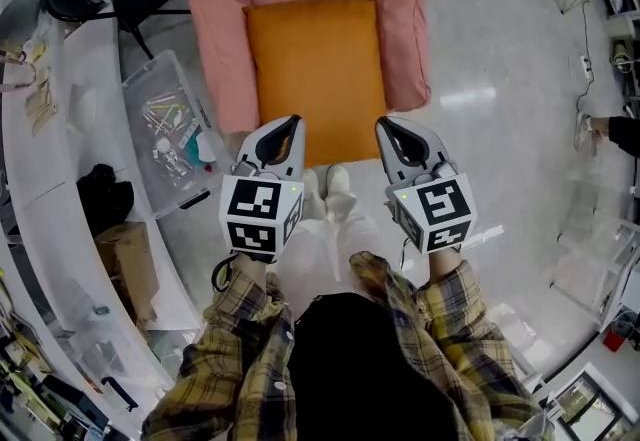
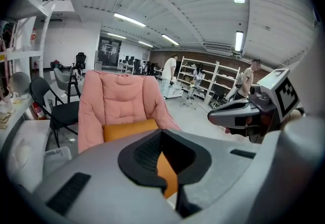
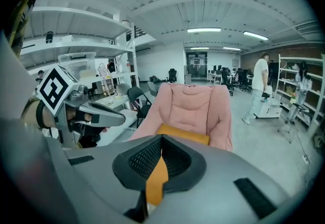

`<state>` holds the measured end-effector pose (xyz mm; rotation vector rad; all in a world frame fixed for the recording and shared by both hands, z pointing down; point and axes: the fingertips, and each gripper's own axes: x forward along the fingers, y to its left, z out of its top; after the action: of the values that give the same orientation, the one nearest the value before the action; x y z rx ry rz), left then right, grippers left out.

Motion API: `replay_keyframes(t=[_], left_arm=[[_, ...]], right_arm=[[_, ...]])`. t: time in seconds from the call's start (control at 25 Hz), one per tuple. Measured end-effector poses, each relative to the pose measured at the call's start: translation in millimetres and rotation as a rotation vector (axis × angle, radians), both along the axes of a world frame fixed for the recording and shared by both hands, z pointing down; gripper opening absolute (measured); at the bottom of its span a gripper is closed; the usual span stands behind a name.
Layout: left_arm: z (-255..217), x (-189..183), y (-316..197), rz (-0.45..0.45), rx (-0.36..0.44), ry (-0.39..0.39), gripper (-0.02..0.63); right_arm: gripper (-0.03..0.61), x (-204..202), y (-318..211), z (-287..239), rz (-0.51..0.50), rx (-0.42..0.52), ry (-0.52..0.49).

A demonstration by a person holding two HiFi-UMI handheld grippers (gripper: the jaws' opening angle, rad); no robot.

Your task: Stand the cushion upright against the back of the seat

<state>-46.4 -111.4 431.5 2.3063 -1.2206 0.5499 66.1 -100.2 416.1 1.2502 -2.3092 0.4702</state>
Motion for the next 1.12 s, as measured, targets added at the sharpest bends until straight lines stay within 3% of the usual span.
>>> replay_keyframes(t=[0.6, 1.12], left_arm=[[144, 7, 16, -0.048, -0.234, -0.024, 0.008], [247, -15, 42, -0.028, -0.422, -0.074, 0.178]], right_arm=[[0.023, 33, 7, 136, -0.03, -0.211, 0.081], [0.153, 71, 25, 252, -0.058, -0.404, 0.138]])
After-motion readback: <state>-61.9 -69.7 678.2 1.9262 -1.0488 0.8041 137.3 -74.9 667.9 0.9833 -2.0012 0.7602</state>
